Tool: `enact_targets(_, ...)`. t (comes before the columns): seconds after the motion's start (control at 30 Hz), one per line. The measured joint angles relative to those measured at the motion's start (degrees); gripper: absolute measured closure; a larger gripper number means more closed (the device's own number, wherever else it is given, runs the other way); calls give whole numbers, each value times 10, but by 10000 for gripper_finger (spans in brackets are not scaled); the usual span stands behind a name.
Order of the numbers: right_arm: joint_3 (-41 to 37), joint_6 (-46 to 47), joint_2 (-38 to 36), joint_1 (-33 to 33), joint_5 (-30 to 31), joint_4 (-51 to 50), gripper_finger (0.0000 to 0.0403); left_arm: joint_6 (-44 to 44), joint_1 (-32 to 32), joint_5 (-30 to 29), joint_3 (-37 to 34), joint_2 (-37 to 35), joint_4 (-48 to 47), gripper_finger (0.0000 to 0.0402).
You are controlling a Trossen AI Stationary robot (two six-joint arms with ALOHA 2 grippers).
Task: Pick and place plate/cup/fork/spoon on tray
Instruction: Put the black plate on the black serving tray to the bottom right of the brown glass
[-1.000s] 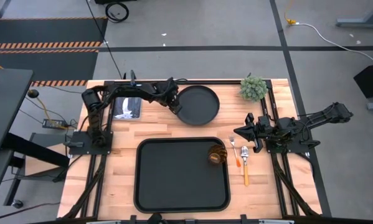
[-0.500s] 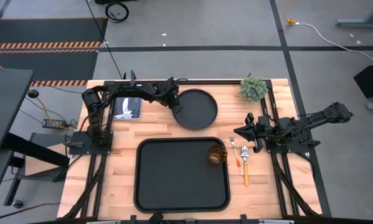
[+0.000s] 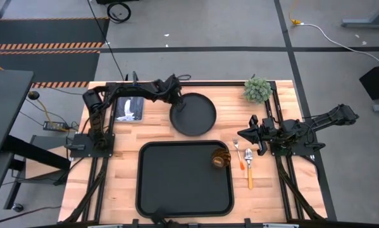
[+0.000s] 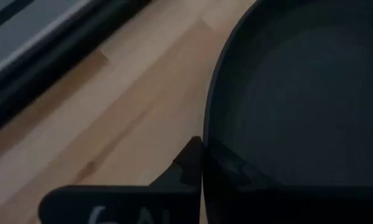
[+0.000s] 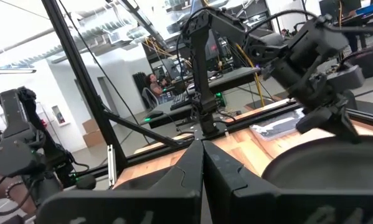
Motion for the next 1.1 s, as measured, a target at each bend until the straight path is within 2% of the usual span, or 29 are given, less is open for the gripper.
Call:
enact_targets(0.17,0,0,0,0,0,0,387,29,24,65,62,0,-91,391)
enact_targets(0.4,0,0,0,0,0,0,387,107,17,71,174,0,-311,391)
enact_targets(0.6,0,0,0,0,0,0,387,171,-24,75,235,0,-441,391)
enact_targets(0.93,0,0,0,0,0,0,387,224,-167,75,234,0,-459,391)
enact_targets(1.1,0,0,0,0,0,0,387,207,-242,71,233,0,-447,391)
